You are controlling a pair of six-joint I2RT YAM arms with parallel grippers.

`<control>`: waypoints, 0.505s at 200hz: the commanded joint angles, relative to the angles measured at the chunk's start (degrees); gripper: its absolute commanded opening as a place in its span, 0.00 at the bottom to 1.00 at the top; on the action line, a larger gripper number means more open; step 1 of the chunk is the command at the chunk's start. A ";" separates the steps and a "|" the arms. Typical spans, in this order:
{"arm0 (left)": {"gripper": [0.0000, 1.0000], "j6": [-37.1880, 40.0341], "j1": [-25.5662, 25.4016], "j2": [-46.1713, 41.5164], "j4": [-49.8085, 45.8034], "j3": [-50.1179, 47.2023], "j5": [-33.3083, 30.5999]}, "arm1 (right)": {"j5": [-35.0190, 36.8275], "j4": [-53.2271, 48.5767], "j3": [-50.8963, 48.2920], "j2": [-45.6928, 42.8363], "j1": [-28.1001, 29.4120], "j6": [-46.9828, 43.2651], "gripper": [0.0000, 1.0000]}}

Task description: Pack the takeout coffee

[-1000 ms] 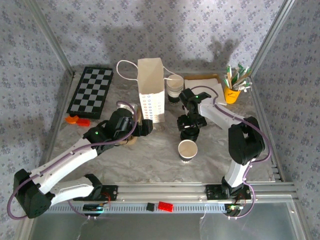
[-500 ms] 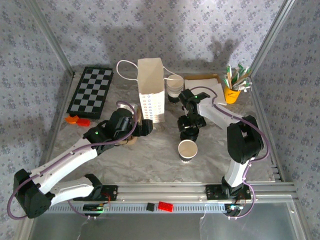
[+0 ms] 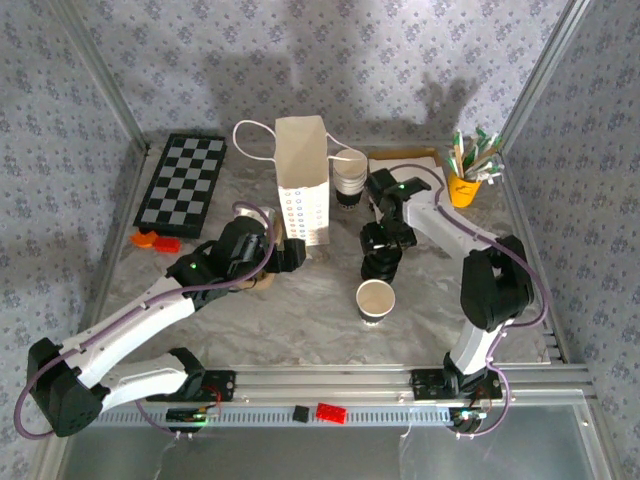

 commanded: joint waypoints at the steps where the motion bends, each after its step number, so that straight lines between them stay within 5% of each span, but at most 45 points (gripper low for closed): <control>1: 1.00 -0.63 -0.36 -0.44 0.48 1.38 0.83 | -2.49 -2.64 1.80 -2.83 -1.40 0.54 0.76; 53: 1.00 -2.84 -0.37 -0.52 0.91 1.73 2.75 | -4.83 -4.16 2.46 -5.33 -2.50 1.47 0.77; 101: 1.00 -9.89 -1.91 -0.53 2.57 0.96 5.77 | 0.28 -8.95 2.93 -12.38 -0.05 4.11 0.77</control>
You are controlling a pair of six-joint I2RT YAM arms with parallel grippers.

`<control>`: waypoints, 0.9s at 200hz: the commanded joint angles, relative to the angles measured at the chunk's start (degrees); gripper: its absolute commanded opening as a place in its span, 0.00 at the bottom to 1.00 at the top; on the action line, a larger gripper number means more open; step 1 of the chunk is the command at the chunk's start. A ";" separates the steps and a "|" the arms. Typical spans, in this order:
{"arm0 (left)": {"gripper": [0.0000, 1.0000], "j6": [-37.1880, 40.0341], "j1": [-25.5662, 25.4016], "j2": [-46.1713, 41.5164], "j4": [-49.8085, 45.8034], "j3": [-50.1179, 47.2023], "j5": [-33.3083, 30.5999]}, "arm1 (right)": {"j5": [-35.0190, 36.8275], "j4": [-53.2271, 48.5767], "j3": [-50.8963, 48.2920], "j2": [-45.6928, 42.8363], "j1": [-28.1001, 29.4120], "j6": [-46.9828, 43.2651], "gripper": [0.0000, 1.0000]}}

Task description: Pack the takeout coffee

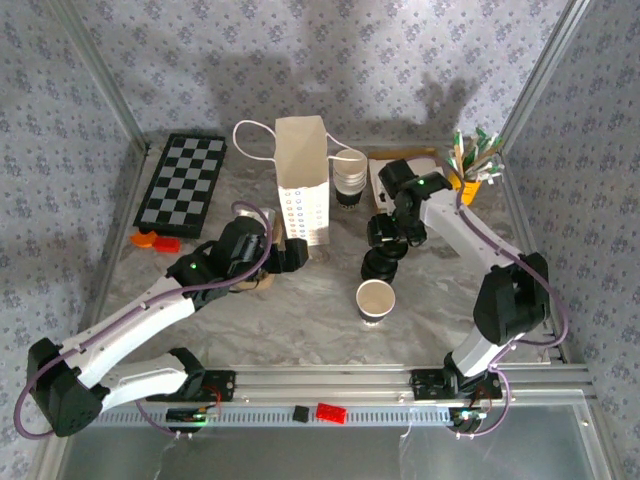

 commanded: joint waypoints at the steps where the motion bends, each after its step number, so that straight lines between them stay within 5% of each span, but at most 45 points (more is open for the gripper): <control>1: 1.00 -4.86 -1.64 -0.53 2.45 0.95 2.38 | 2.50 -5.55 1.46 -5.79 1.61 2.76 0.77; 46: 0.94 -11.90 -5.14 0.18 3.82 -0.41 2.77 | 7.44 -11.19 -2.48 -14.20 9.07 9.70 0.76; 102: 0.89 -16.78 -7.29 -0.44 5.05 -3.68 1.28 | 12.25 -6.41 -11.57 -19.34 21.72 19.69 0.76; 180: 0.87 -16.28 -7.29 -1.07 3.78 -5.06 -0.48 | 13.11 -2.37 -15.37 -15.19 26.66 21.62 0.77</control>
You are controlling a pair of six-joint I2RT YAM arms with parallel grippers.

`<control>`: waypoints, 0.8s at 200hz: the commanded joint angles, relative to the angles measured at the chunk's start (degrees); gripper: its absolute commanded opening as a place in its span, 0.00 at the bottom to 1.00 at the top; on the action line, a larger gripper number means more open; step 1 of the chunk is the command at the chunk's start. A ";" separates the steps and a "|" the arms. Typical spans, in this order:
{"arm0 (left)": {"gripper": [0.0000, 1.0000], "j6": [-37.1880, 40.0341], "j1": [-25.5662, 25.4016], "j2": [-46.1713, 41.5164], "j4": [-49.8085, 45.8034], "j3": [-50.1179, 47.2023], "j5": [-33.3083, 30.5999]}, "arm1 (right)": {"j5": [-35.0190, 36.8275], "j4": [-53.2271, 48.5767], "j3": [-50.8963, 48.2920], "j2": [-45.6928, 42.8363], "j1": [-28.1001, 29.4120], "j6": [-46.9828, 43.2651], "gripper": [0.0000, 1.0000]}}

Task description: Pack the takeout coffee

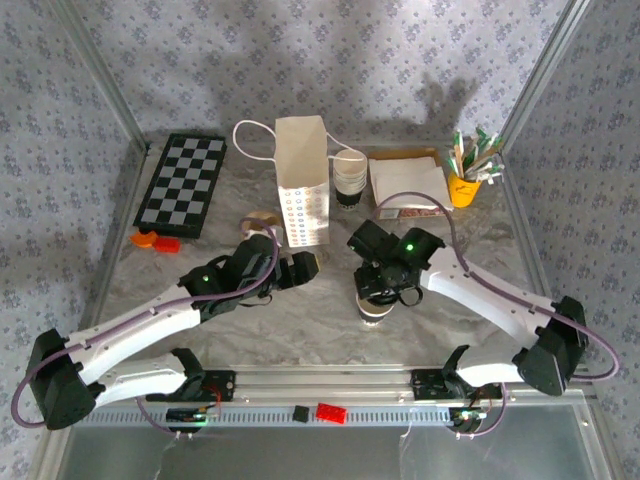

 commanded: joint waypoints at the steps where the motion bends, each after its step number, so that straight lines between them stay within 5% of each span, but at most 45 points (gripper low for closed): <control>1: 0.87 -0.01 -0.27 -0.98 -0.44 0.11 -1.44 | 1.89 0.30 -0.64 1.33 1.26 2.59 0.77; 160: 0.85 0.56 -0.27 1.89 0.11 0.35 -0.66 | -0.18 -0.28 -2.05 3.09 3.70 5.15 0.81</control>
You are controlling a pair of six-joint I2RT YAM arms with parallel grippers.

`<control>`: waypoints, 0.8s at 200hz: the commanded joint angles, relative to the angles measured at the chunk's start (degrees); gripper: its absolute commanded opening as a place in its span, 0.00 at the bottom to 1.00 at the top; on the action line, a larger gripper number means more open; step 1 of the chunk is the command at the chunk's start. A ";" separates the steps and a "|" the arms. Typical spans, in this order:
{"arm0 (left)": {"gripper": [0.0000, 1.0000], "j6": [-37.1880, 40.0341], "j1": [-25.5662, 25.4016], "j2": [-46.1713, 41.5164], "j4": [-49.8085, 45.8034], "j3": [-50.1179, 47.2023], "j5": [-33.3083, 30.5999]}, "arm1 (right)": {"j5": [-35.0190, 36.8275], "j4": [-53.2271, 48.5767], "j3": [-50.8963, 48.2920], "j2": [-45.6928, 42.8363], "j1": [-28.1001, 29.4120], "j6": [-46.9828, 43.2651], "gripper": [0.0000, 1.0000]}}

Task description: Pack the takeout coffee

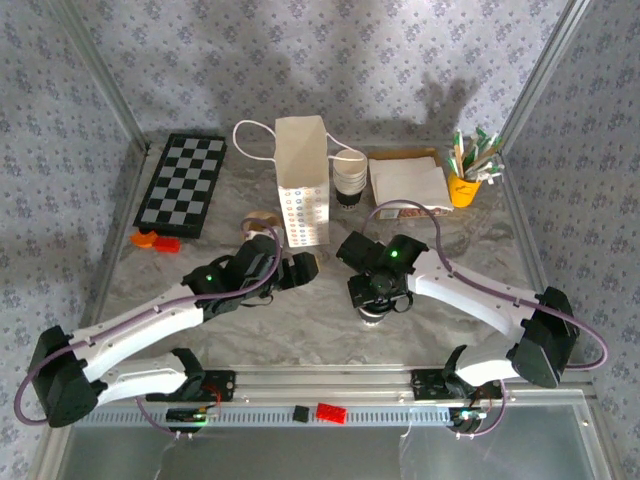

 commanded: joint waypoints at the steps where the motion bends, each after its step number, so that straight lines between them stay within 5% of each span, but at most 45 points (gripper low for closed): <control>1: 0.85 0.48 -0.27 0.45 0.15 0.46 -0.03 | -0.67 -1.03 -0.13 0.42 0.40 1.62 0.81; 160: 0.84 0.79 -0.27 1.26 0.64 0.85 0.39 | -3.66 1.83 -0.12 -2.10 -1.88 1.05 0.78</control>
